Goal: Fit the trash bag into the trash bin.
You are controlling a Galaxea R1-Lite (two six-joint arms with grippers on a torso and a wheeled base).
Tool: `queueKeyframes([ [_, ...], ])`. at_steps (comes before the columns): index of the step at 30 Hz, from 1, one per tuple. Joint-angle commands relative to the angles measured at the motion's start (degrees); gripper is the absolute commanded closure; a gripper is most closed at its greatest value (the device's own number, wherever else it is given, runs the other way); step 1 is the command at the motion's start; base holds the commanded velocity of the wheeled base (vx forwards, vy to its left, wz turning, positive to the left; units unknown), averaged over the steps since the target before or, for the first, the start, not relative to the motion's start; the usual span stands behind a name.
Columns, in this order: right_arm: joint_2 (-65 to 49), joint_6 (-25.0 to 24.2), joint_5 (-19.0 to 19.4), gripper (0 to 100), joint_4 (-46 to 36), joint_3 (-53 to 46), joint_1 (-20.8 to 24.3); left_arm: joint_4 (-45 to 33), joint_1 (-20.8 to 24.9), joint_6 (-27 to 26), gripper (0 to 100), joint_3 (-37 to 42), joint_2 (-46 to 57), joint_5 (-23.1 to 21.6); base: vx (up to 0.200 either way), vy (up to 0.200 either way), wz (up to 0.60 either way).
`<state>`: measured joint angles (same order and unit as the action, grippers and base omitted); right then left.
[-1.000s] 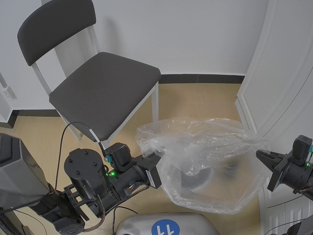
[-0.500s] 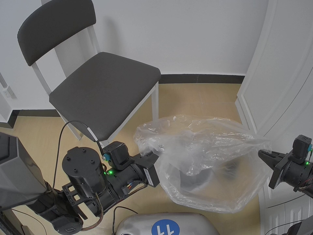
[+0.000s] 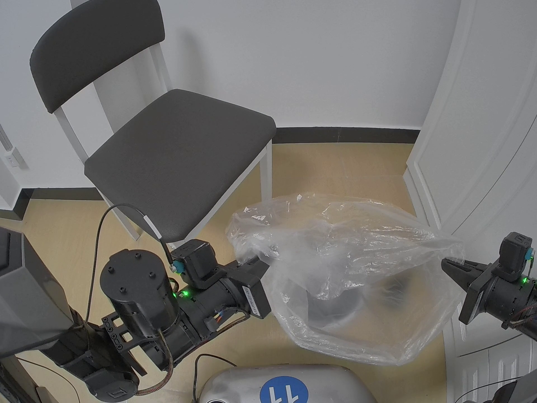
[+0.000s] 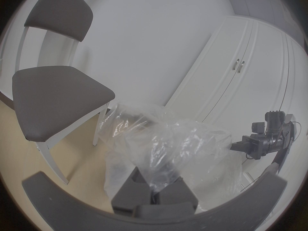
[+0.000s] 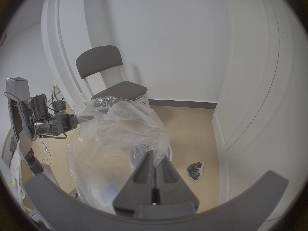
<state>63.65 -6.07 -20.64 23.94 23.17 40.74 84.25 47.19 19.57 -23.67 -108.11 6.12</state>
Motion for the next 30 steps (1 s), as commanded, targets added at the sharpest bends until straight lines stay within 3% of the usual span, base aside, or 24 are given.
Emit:
queueKeyframes([
  [1, 0.43, 0.01, -0.02, 100, 0.05, 0.03, 0.04, 0.04, 0.01, 0.03, 100, 0.12, 0.09, 0.03, 0.0, 0.0, 0.0],
  [22, 2.27, 0.09, -0.02, 100, -0.04, -0.23, -0.31, -0.05, 0.01, 0.12, 100, -0.5, 0.0, 0.03, 0.0, 0.0, 0.0],
  [30, 5.26, 2.56, -0.28, 100, 0.14, -0.85, -2.42, -0.05, -0.61, 0.03, 100, -0.76, 0.7, 0.12, 0.0, 0.0, 0.0],
])
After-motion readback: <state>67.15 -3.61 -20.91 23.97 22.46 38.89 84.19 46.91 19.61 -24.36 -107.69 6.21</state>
